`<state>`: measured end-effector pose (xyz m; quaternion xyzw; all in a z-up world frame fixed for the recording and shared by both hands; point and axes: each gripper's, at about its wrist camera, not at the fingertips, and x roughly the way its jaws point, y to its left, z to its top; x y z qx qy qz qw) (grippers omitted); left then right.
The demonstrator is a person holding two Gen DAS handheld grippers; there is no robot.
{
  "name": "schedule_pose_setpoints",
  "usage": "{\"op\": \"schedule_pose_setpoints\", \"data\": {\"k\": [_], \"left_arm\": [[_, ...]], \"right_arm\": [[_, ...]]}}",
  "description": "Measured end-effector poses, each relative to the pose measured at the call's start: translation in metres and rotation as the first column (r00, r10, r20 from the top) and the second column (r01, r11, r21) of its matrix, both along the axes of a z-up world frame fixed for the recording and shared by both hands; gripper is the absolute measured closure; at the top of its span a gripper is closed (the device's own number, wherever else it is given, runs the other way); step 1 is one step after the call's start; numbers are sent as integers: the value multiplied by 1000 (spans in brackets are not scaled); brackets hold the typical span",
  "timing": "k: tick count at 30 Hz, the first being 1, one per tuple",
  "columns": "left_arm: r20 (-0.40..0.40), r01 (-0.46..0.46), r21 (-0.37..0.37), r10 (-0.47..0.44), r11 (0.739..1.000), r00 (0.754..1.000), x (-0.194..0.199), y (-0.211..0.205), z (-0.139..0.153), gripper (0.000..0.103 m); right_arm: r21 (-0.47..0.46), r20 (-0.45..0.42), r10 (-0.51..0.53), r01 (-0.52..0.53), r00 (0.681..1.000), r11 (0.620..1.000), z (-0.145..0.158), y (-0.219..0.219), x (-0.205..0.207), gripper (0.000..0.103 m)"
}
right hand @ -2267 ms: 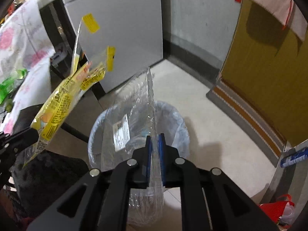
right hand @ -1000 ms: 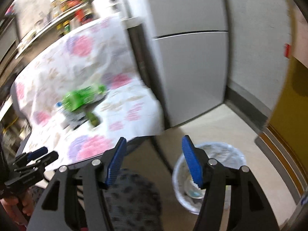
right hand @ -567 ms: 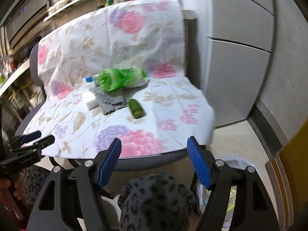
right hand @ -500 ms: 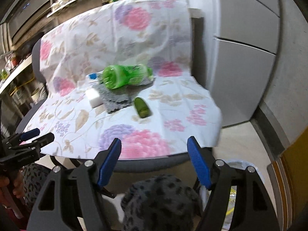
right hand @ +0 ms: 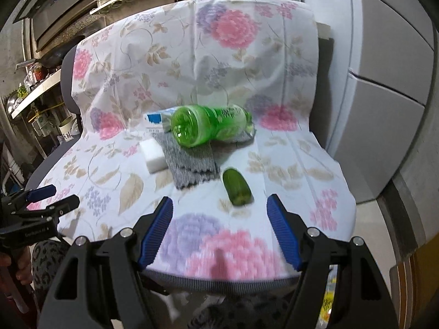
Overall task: Collect trash
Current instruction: 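Bring both tools back over the chair, then reach the right gripper toward the green bottle and close on it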
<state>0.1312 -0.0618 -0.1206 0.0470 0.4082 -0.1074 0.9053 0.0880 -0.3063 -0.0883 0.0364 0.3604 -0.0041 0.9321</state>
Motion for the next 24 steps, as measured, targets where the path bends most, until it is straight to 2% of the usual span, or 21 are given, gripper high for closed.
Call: {"op": "schedule_pose_setpoints", "data": {"k": [3,9,13,19,21,22,24], "left_arm": [[5,-3,10,3,1000,1000,6,-6,1,21],[2,-23,11,23,1000,1000,25,-5,-1,21],[-12,-42,3,42,999,999,33,4,-6,21],[-40,-64,-2,64,998,997,40,18,-17,21],[-44,-64,-4,64,998,997,41,20,-19,21],[-46,-64,-6,64,998,997,41,21,-20,21],[-49,-62,-11,61,998,997,42,22,-20,21]], "right_arm": [[36,3,8,-8,1000,999,3,-1,24,34],[16,24,7,-8,1000,1000,5,17,81,27],[-19,36,-21,22,999,1000,2,34,124,15],[-62,-31,-64,62,997,996,-16,45,172,13],[-65,-62,-76,72,995,995,-20,41,170,21],[-43,-87,-67,63,994,997,-21,35,166,31],[-7,-145,-61,60,988,998,-25,24,156,42]]}}
